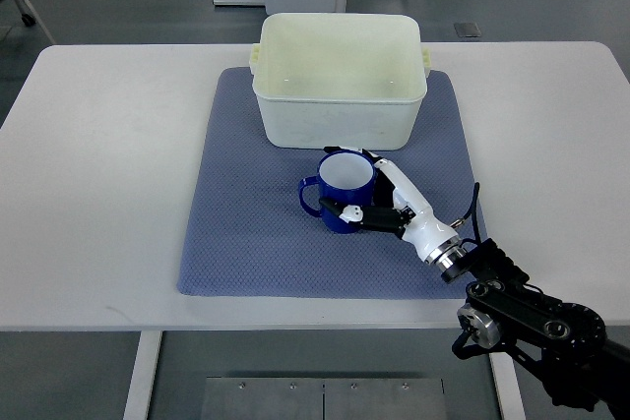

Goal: Place cup in box with right hand
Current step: 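Close the right hand fingers around the mug, then lift the mug with the right hand and carry it over the box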

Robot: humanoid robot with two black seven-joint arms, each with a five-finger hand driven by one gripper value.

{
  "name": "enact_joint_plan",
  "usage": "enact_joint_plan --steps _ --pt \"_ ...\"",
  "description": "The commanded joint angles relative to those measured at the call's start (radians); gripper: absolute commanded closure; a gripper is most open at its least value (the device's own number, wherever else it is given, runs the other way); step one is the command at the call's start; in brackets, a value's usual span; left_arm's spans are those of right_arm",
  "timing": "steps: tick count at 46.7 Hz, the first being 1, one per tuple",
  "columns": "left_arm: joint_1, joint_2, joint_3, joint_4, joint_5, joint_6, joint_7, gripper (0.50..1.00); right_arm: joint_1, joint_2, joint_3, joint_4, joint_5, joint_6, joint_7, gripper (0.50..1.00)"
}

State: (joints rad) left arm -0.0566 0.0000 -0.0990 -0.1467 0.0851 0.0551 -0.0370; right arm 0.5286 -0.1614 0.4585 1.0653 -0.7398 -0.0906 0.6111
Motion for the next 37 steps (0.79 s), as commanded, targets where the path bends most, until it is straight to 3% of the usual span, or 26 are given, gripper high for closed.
enact_joint_plan --steps 1,22,37 --pt "0.0 0.0 0.002 -0.001 -0.001 0.0 0.0 0.5 0.013 -0.027 0.002 0.021 0.0 0.0 0.0 1.0" --pt "0.0 0.0 -0.001 0.001 -0.001 0.0 0.0 0.5 0.063 -0.201 0.052 0.153 0.04 -0.006 -0.013 1.0" --pt "0.0 0.0 -0.001 -0.001 0.001 0.0 0.0 0.5 0.155 -0.257 0.155 0.182 0.046 0.011 -0.128 1.0"
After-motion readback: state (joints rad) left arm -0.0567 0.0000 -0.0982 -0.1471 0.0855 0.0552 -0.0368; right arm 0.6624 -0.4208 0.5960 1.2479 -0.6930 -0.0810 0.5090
